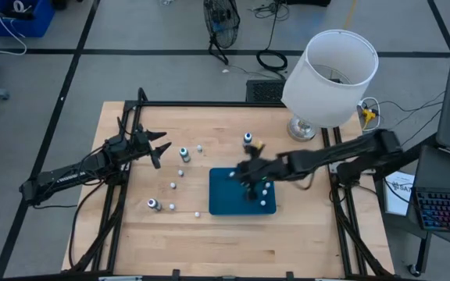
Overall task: Pick & Place food coloring
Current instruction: Put the small orange food coloring bottle into the blue bin
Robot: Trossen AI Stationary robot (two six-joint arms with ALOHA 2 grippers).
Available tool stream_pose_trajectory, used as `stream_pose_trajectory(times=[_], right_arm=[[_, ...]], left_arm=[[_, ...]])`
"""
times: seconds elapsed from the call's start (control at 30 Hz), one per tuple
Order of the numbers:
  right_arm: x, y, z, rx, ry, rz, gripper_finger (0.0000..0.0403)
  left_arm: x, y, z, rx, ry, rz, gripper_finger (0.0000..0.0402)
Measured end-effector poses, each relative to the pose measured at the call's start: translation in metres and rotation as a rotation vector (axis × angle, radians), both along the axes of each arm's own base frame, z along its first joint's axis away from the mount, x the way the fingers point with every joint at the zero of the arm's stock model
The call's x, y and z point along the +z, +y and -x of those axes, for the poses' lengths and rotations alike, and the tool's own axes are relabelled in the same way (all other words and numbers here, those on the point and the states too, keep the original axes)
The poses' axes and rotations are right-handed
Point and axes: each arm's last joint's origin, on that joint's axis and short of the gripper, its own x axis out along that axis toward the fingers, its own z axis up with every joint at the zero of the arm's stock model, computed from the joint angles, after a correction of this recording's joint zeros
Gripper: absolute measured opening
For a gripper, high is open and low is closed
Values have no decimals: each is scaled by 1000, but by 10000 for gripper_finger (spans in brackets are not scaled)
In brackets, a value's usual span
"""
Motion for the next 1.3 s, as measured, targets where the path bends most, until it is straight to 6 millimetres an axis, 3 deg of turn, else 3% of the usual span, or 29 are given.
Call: stream_pose_trajectory(times=[0.17,0.43,0.73,1.3], right_arm=[[-30,21,-33,14,94,-27,36],[-81,31,-53,-21,181,-164,36],[-98,37,-53,-31,222,-270,36],[-116,34,-42,-82,262,-299,44]], left_arm=[[0,0,0,0,0,0,225],[0,0,0,0,0,0,225],[0,0,0,0,0,0,225],[0,0,0,0,0,0,225]])
